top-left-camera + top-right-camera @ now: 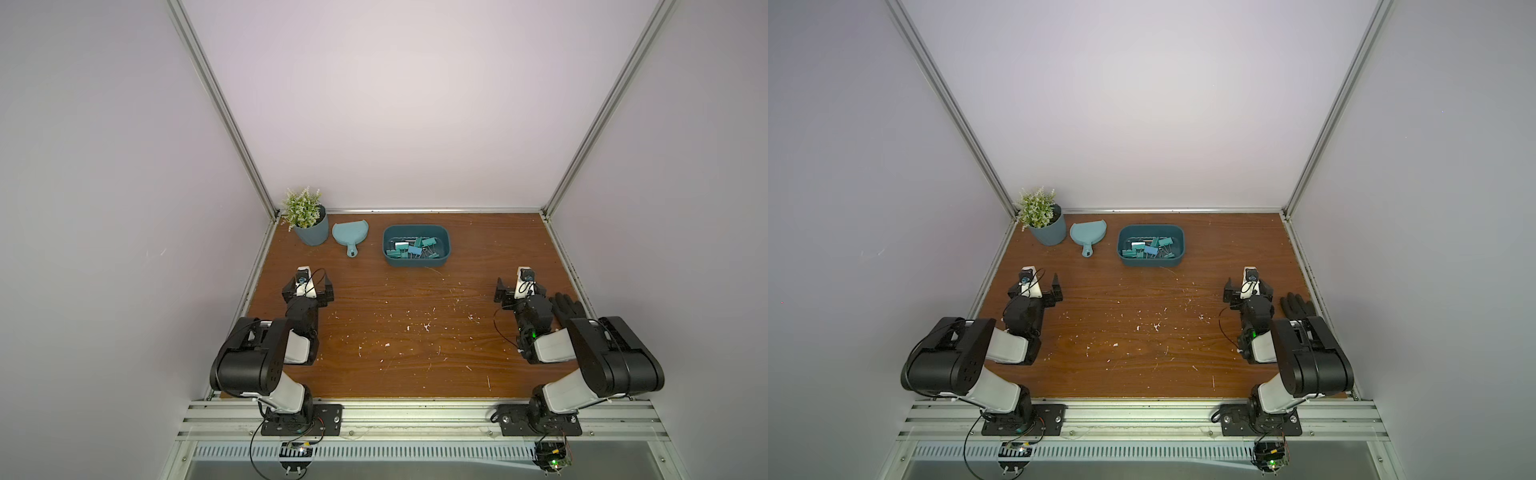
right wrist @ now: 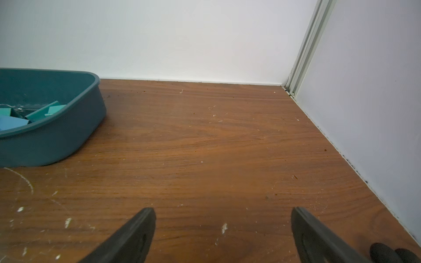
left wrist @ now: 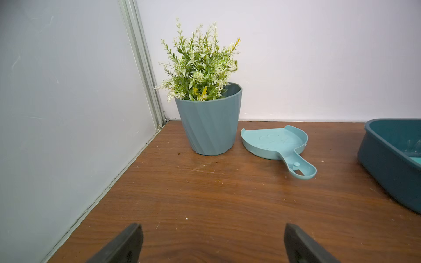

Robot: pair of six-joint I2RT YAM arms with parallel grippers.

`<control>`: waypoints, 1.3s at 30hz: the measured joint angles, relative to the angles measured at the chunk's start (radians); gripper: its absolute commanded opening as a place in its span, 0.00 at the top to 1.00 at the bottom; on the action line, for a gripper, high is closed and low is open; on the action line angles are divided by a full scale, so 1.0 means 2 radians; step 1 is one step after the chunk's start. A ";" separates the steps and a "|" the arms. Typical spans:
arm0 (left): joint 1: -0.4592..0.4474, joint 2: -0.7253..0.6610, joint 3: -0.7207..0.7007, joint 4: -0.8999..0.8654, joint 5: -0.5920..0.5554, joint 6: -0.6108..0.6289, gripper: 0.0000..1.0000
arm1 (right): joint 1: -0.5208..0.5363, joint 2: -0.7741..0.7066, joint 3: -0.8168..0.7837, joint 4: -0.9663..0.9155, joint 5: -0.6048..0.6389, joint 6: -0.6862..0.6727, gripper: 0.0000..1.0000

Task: Take out the binder clips from the storage box
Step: Move the storage box to the center of the board.

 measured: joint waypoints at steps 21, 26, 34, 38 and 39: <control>-0.001 0.000 0.000 0.000 0.000 0.000 0.00 | 0.000 0.000 0.000 0.000 0.001 0.000 0.00; -0.001 -0.019 0.000 -0.018 -0.014 -0.005 0.00 | 0.000 -0.030 0.000 -0.024 0.009 0.000 0.01; -0.005 -0.202 0.095 -0.249 -0.111 -0.100 0.00 | -0.001 -0.230 0.095 -0.264 0.126 0.161 0.00; -0.002 -0.272 0.194 -0.403 -0.111 -0.173 0.00 | -0.006 -0.286 0.187 -0.384 0.134 0.218 0.00; -0.002 -0.284 0.206 -0.423 -0.107 -0.184 0.00 | -0.006 -0.290 0.204 -0.407 0.130 0.224 0.01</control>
